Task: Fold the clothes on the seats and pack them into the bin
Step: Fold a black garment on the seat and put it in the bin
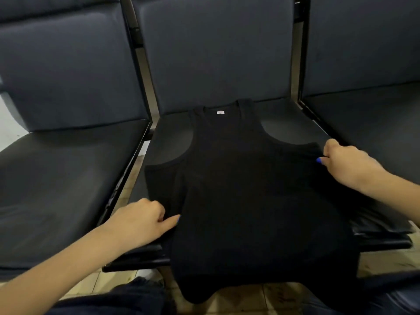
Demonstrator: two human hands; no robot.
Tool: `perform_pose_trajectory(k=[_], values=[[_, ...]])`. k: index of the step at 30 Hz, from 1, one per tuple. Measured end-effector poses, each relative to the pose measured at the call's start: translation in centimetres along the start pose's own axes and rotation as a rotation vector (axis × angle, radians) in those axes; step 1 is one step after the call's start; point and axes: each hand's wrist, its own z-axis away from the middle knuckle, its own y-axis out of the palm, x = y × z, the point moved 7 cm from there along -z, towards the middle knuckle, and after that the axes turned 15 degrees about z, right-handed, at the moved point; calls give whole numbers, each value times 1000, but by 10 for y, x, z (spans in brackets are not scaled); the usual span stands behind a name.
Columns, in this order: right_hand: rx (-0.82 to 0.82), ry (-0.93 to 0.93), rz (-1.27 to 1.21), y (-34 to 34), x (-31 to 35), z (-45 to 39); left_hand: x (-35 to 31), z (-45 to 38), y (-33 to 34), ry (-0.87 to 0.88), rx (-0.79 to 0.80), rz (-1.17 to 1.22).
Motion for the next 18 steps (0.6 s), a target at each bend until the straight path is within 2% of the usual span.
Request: perform_pose_trajectory(k=[2,4,8,13,18], values=[[-55,-27,99,-5,-4,1,-13,7,-3,49,-62,-243],[-119,-27,150,-10,-11,-3,-22,9,-2,85,-39,-400],[-187,26,235,-8,-35,-16,-16,5,4,55,142,-309],[-213,-74,225,-5,-41,-16,-17,-3,-8,125,140,-371],[-180,-219,191,-6,-34,-11,19,1,-39,-10,110,-484]])
